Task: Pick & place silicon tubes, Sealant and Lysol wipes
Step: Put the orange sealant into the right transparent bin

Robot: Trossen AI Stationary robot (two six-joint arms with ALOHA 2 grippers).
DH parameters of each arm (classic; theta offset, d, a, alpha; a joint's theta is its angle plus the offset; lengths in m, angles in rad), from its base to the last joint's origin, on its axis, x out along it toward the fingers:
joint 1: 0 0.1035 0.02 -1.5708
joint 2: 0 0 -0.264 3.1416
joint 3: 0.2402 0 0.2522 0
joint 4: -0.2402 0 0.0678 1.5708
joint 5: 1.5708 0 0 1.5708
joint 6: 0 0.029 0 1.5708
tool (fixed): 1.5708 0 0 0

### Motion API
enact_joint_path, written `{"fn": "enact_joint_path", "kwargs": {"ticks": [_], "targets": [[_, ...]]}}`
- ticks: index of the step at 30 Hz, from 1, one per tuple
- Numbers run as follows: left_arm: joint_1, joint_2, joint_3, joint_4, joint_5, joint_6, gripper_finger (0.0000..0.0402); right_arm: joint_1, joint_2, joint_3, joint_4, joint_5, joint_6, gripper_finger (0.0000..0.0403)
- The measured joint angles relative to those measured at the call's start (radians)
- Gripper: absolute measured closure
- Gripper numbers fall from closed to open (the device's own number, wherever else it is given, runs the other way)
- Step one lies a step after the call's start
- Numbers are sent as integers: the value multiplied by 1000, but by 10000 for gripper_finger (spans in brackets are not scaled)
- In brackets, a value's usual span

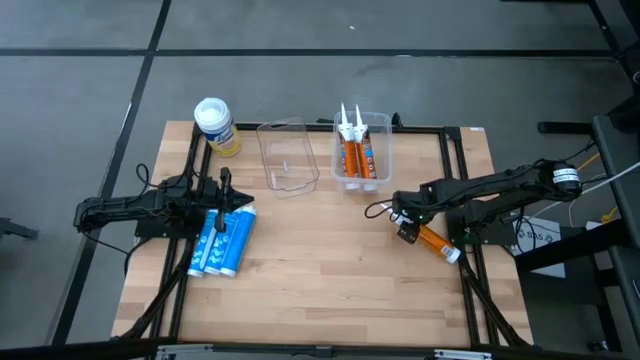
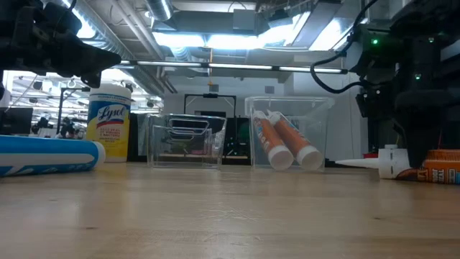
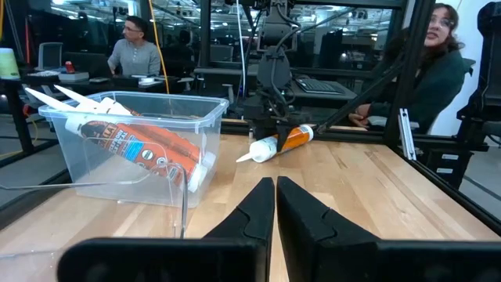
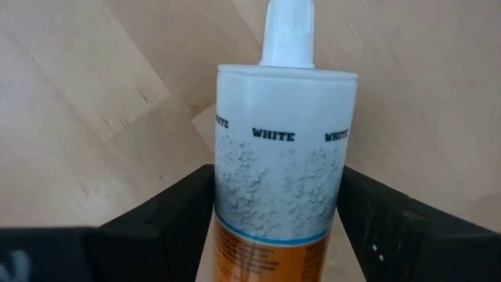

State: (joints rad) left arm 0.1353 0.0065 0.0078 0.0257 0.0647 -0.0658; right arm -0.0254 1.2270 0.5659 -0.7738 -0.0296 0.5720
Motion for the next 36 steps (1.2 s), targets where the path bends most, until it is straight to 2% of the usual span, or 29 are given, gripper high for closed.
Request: {"fn": "enact_joint_path", "kwargs": {"ticks": [8,16,28,36], "targets": [[0,0,0,0,0,0,387,0,-1,1,1,-3,15,189],[0,0,0,0,0,0,390,0,2,33,12,-26,28,187],[0,0,0,0,0,0,390,0,2,283,13,-18,24,189],[0,0,0,0,0,0,387,-14,2,490,13,83,22,189]]}}
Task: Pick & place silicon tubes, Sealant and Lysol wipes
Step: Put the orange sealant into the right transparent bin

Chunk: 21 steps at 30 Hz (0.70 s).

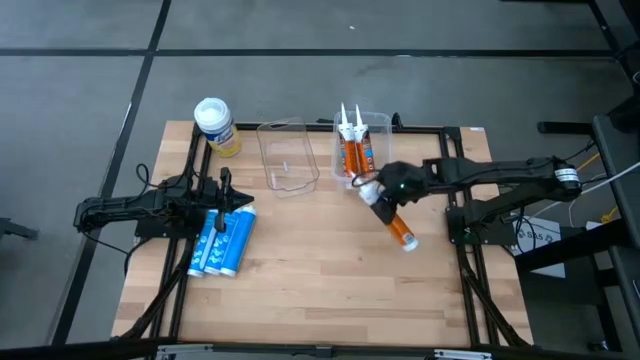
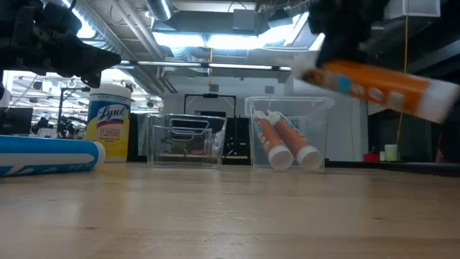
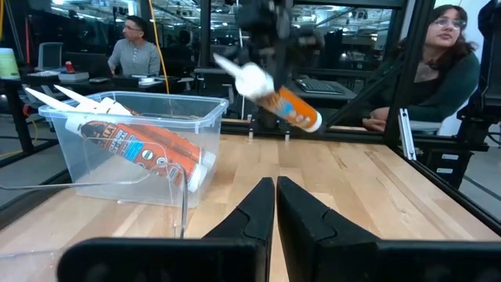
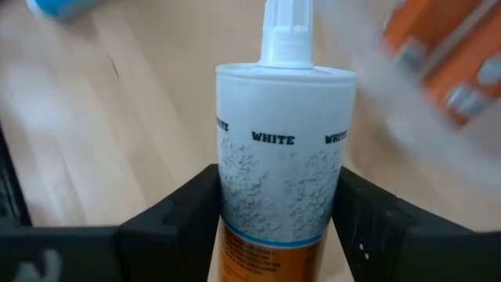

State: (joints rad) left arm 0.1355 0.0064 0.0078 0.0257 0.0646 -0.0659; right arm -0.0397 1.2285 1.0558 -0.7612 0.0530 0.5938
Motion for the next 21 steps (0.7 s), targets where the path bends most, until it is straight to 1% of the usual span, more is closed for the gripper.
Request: {"fn": "enact_joint_path", "kwargs": {"ticks": [7,13,21], "targets": [[0,0,0,0,0,0,390,-46,0,146,2,99,0,192],[0,0,0,0,0,0,387,-95,2,234,22,181,-28,191],[0,0,0,0,0,0,390,-162,4,298,107,279,-60,191]]}}
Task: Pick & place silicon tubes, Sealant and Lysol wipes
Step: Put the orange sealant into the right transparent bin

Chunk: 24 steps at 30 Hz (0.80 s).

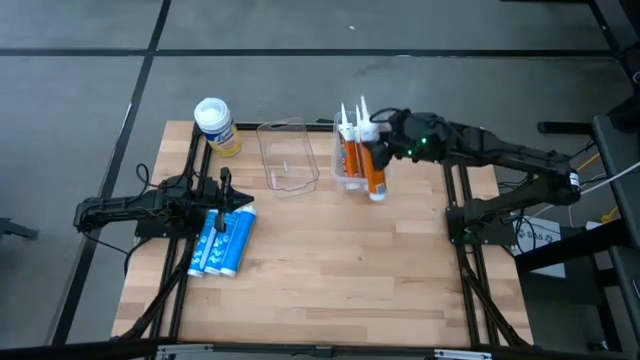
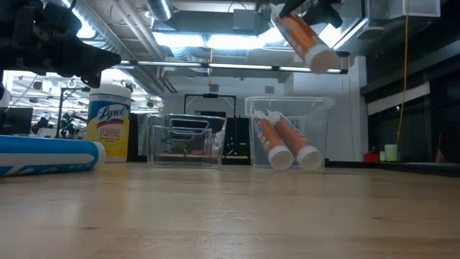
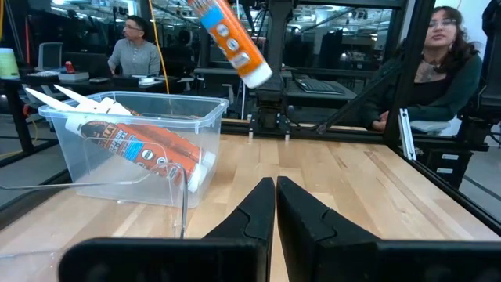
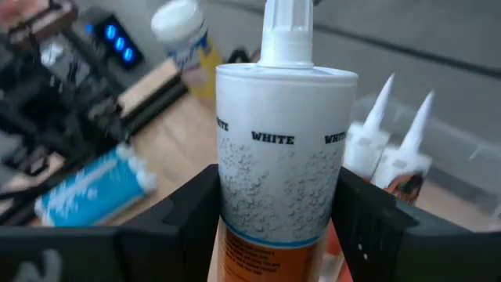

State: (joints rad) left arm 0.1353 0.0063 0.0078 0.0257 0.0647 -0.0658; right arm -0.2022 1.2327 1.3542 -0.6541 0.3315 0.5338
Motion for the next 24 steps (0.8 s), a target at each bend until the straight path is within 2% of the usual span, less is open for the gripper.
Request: {"fn": "enact_joint_path", "kwargs": {"ticks": [11,20,24], "targets": [[0,0,0,0,0,0,389,-55,1,4,63,29,-16,192],[0,0,0,0,0,0,387,-101,8,4,104,273,-23,193],[0,0,0,0,0,0,388,-114,32,4,108,313,-23,193]]}}
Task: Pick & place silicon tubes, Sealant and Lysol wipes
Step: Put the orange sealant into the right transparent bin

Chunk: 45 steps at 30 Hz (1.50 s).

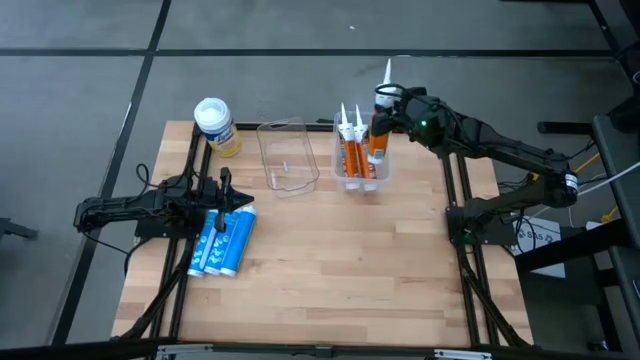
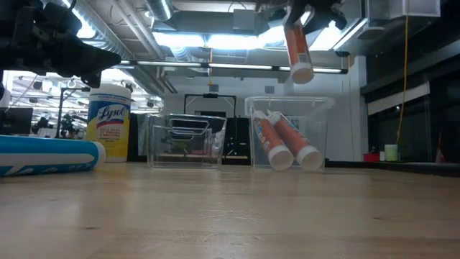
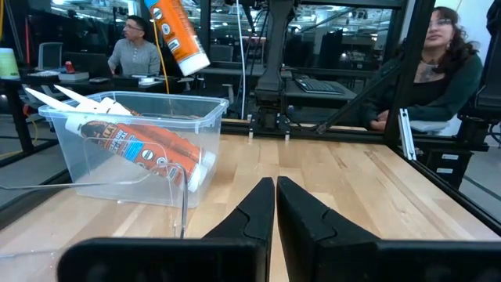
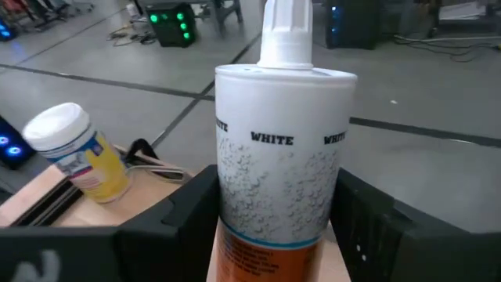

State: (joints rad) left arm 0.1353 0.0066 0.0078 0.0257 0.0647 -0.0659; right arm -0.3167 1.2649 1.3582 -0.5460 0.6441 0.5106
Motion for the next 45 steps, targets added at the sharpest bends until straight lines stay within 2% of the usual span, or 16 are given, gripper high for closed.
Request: {"fn": "enact_joint_path", "kwargs": {"ticks": [10,28,45], "targets": [[0,0,0,0,0,0,387,-55,77,0,13,43,0,193],[0,0,0,0,0,0,389,-152,207,0,-19,43,-15,191],[0,0,0,0,0,0,390,-188,280,0,-17,40,-15,191]]}}
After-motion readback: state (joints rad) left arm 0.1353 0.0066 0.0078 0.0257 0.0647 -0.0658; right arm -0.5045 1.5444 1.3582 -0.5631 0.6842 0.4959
